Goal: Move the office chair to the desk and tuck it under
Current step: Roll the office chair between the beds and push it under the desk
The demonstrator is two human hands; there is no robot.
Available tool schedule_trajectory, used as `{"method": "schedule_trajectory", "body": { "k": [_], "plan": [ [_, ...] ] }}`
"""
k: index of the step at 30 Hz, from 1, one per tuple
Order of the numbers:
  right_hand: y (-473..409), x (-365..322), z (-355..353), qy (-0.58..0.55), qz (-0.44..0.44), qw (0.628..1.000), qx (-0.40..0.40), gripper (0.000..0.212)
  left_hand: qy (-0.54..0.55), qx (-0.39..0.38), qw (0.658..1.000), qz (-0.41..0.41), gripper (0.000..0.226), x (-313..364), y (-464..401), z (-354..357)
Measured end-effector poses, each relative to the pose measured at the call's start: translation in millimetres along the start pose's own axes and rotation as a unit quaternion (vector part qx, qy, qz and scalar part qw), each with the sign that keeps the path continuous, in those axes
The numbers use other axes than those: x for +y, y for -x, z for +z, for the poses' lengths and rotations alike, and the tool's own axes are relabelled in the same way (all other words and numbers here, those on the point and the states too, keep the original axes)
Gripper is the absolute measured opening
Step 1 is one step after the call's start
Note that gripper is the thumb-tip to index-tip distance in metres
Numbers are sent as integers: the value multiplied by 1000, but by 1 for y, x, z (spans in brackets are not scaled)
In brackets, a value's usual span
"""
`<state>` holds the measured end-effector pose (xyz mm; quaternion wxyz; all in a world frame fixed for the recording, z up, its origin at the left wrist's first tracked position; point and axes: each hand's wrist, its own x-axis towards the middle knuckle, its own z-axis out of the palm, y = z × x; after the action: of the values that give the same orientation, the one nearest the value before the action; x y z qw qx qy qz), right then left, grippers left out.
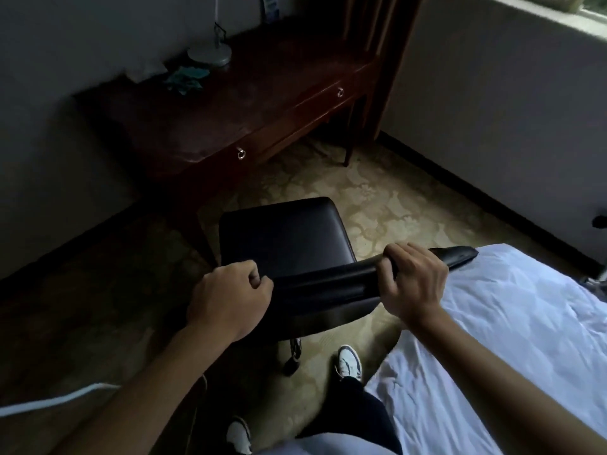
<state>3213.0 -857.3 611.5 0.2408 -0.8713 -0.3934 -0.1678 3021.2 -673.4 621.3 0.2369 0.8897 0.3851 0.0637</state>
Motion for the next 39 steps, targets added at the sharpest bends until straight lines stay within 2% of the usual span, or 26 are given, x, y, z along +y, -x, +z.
{"method": "schedule_trajectory", "body": {
  "k": [5, 11, 14, 23, 27, 29, 34, 39],
  "plan": [
    [-7, 30, -2, -30, -79, 996, -11, 26, 8, 62, 995, -83, 39, 23, 11, 18],
    [-32, 56, -9, -43, -183, 968, -164, 29, -39, 168, 976, -132, 42, 53, 27, 32],
    [-50, 63, -14, -45, -203, 956, -205, 32, -43, 193, 969, -147, 41, 70, 28, 38],
    [-66, 84, -7, -84, -220, 956, -177, 29, 2, 258, 949, -182, 35, 100, 24, 44],
    [-85, 81, 4, -92, -239, 959, -119, 32, -3, 225, 945, -237, 41, 97, 0, 39],
    [-100, 77, 10, -93, -249, 959, -101, 32, -4, 222, 946, -238, 42, 93, -16, 35],
    [-126, 85, 21, -94, -280, 949, -106, 32, -17, 207, 943, -260, 40, 94, -42, 37],
    [-175, 111, 39, -123, -294, 941, -111, 35, -23, 132, 940, -315, 32, 109, -88, 48]
  ]
}}
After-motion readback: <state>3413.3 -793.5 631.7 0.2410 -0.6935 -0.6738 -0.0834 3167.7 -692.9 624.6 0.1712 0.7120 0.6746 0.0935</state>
